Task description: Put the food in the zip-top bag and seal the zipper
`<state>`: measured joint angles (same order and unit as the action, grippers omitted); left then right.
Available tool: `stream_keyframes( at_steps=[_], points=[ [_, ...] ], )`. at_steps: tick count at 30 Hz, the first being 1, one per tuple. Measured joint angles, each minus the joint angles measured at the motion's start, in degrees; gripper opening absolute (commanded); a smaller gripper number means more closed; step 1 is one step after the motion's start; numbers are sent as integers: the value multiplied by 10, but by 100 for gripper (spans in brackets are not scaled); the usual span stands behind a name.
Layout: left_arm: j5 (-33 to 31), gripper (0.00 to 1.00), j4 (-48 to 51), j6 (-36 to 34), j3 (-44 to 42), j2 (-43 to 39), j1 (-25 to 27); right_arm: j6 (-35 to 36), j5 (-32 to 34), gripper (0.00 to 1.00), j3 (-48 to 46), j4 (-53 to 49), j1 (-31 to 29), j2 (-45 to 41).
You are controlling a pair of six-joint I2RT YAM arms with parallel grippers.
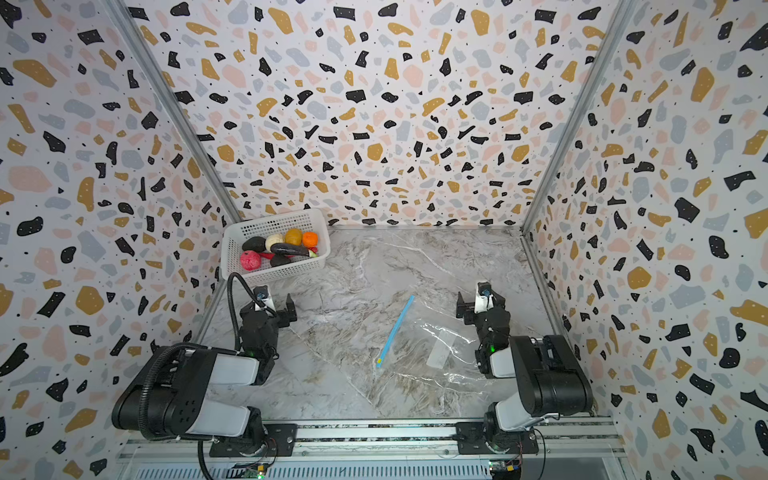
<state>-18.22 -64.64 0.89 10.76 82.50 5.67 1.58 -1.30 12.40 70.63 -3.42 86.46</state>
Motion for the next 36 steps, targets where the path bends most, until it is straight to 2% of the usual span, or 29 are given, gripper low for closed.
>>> stream_keyframes(
  at_steps=[29,36],
  points=[
    [0,100,-2,0,-5,-18,0,2,0,99,0,-1,-4,-2],
    [-32,99,58,12,13,-70,0,24,52,99,15,-80,-56,-84]
  ],
)
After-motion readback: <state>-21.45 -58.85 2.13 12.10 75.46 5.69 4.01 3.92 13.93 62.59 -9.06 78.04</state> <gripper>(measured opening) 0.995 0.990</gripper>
